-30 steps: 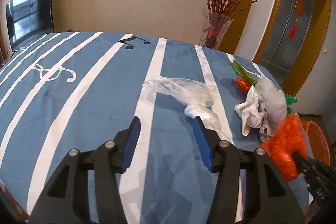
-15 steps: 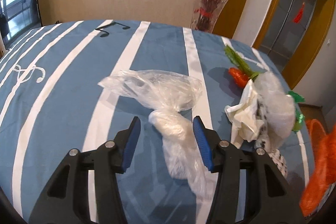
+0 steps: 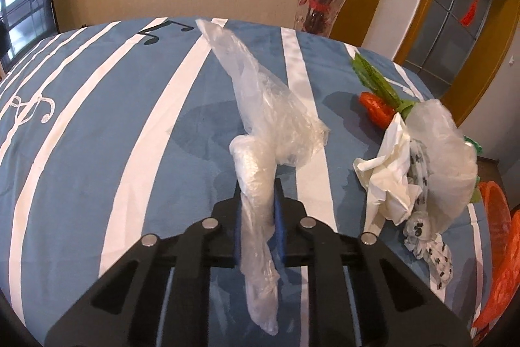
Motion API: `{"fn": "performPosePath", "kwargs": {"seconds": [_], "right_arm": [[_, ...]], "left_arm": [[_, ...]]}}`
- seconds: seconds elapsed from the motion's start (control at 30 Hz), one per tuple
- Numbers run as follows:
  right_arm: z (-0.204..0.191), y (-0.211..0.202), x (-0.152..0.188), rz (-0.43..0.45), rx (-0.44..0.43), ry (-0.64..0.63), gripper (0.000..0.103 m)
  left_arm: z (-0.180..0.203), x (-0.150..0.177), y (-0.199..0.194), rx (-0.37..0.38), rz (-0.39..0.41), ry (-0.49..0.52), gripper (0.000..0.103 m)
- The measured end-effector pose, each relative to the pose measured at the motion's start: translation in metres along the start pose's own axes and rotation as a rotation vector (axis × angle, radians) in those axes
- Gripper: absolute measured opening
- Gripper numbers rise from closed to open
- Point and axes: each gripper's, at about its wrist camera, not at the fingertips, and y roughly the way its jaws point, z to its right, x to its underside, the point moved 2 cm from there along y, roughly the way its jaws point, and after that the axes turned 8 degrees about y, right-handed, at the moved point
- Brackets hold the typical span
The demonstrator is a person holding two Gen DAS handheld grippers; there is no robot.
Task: Collect trash
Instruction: 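Grasp the clear plastic bag with the left tool, then carry both held bags toward the orange basket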
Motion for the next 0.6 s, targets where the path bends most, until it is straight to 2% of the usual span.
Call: {"fn": "performPosePath", "kwargs": {"seconds": [0.37, 0.6], "right_arm": [[0.013, -0.012, -0.008, 0.038, 0.016, 0.018, 0.015], [0.025, -0.019, -0.012, 0.056, 0.029, 0.036, 0.015]], "left_arm": [[0.005, -0.020, -0.060, 0.036, 0.129, 0.012, 0.017], [0.042, -0.032, -0.107, 0.106, 0.222, 0.075, 0.017]]}}
